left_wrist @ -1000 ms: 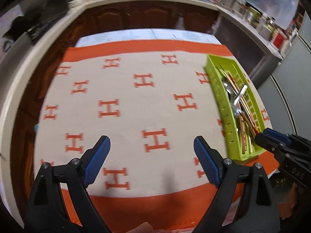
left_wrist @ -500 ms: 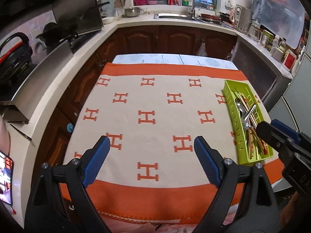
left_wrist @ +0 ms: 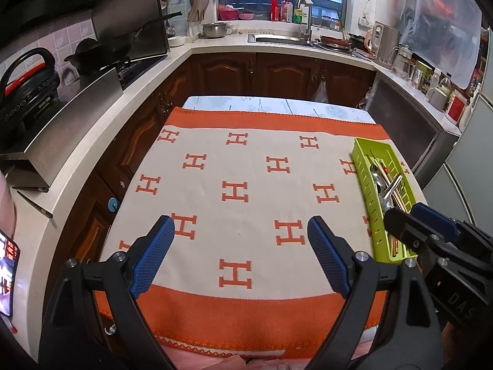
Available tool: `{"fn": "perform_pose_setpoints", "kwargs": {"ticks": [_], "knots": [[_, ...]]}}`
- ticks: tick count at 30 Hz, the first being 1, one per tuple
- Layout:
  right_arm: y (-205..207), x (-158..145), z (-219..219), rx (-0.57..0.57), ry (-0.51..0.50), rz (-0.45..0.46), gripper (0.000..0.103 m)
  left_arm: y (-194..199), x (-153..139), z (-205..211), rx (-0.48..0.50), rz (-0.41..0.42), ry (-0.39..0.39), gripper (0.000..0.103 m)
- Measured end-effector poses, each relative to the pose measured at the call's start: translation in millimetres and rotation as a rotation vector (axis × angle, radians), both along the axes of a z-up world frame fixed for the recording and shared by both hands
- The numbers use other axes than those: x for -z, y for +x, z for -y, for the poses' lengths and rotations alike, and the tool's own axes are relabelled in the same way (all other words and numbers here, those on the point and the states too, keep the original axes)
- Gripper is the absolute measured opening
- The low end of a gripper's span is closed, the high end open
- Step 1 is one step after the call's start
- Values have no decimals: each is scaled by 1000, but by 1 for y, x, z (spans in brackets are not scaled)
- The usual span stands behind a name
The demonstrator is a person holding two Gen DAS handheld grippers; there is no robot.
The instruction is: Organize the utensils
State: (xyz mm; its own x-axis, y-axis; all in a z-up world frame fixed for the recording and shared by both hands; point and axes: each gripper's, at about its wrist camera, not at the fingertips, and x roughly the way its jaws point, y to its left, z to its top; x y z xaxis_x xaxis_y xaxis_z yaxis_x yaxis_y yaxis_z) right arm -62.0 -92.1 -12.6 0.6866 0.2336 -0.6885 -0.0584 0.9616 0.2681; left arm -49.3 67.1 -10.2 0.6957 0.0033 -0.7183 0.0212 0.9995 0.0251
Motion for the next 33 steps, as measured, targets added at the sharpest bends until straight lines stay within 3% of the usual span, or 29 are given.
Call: {"fn": "perform_pose_setpoints", "kwargs": {"ticks": [33], "knots": [[-2,5,5,15,5,-19,47,8,7,11,23,-16,-10,87]]}}
